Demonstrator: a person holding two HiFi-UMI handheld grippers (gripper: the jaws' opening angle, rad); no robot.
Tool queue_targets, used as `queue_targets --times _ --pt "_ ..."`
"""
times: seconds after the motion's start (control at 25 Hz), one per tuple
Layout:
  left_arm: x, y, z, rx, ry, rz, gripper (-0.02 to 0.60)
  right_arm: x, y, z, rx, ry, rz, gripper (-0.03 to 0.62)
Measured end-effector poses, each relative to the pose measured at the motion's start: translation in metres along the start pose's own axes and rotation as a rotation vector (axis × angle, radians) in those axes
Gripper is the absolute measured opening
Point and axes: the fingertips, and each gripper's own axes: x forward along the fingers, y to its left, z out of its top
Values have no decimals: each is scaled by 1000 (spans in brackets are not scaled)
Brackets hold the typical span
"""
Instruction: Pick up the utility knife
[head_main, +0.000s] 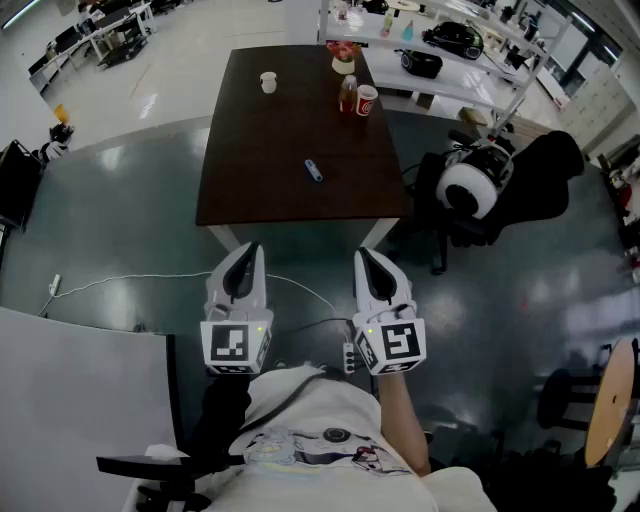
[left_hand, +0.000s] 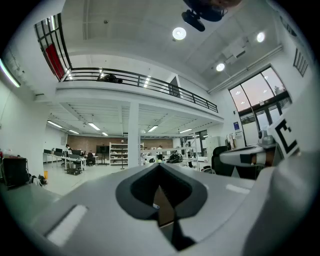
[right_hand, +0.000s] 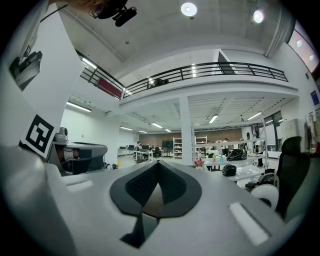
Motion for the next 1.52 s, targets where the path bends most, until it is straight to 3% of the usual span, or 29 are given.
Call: queue_targets --times 0.64,1.32,1.52 --pt "10 -13 -5 -7 16 -28 -2 2 -8 -4 19 -4 7 -2" --pt "14 -47 -61 -59 168 3 -2 -8 -35 -54 110 83 73 2" --pt "24 -32 -76 -67 203 24 -2 13 -41 -66 137 105 86 2"
